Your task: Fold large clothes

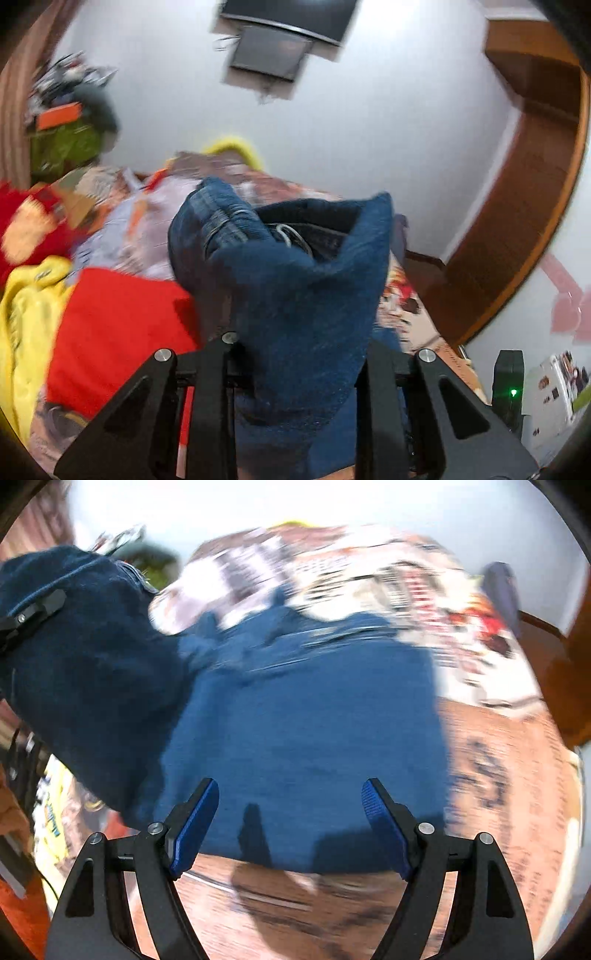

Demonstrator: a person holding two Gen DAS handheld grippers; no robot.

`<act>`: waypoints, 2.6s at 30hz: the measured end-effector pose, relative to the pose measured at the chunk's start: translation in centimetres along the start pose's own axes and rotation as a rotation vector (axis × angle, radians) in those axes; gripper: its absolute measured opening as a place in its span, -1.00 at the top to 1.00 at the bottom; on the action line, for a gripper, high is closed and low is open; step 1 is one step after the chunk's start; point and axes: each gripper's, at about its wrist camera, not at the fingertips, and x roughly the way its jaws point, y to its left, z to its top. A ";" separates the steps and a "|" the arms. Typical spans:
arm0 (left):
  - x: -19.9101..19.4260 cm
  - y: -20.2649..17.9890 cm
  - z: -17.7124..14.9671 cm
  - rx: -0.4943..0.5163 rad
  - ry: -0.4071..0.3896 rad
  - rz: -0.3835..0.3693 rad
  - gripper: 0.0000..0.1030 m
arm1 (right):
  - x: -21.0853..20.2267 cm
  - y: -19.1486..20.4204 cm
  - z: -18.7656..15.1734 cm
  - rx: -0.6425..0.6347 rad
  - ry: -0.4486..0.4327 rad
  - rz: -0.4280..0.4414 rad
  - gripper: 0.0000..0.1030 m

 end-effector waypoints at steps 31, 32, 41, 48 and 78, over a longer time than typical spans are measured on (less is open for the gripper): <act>2.4 -10.8 -9.3 0.362 0.346 -0.082 -0.24 | -8.3 -8.9 -3.5 0.147 -0.106 -0.087 -0.50; 2.0 -10.0 -8.9 0.358 0.330 -0.063 -0.27 | -8.6 -8.2 -3.2 0.131 -0.118 -0.077 -0.50; 2.5 -2.6 -8.8 0.346 0.335 0.167 -0.31 | -6.7 -3.6 -0.7 0.026 -0.135 -0.017 -0.50; 4.2 -0.5 -11.6 0.291 0.381 0.129 -0.41 | -2.7 -4.9 -1.1 0.018 -0.059 -0.087 -0.50; 4.7 2.2 -7.5 0.177 0.346 0.103 -0.49 | -2.5 -4.5 1.0 0.001 -0.047 0.015 -0.68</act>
